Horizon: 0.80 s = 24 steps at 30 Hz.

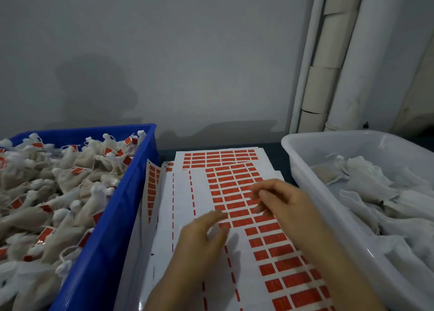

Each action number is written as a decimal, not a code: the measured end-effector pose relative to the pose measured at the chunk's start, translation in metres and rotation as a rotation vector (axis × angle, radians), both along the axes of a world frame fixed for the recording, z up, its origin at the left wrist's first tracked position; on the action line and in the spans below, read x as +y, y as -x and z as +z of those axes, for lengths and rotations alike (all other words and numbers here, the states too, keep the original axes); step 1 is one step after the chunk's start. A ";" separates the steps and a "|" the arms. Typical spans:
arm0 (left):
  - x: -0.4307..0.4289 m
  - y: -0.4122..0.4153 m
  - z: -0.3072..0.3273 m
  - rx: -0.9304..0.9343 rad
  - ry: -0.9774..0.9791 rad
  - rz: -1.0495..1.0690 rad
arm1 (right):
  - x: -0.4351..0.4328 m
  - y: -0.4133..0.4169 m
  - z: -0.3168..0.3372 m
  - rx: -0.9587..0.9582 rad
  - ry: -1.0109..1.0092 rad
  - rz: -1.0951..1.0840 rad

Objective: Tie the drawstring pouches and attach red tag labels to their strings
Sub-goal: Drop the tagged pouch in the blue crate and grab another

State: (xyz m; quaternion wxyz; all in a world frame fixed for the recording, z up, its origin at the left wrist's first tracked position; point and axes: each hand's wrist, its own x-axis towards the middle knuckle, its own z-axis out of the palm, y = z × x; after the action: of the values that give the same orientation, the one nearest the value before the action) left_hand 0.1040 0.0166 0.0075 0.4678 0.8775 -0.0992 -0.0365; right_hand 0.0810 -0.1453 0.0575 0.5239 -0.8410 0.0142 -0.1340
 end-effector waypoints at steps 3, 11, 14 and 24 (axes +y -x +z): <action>-0.002 0.000 -0.010 0.029 -0.141 -0.096 | -0.025 0.012 0.026 0.053 0.204 -0.023; 0.001 -0.009 -0.029 -0.035 -0.408 -0.171 | -0.122 0.033 0.053 0.412 0.757 -0.352; -0.002 -0.010 -0.030 -0.041 -0.439 -0.180 | -0.139 0.019 0.047 0.588 0.919 -0.361; -0.001 -0.007 -0.025 -0.020 -0.417 -0.199 | -0.132 0.001 0.031 0.649 1.064 -0.389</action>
State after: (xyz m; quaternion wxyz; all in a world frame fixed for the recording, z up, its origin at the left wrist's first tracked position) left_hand 0.1106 0.0161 -0.0171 0.2695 0.9414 -0.1799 -0.0935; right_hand 0.0799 -0.2769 0.0888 -0.0285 -0.9653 0.2554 0.0455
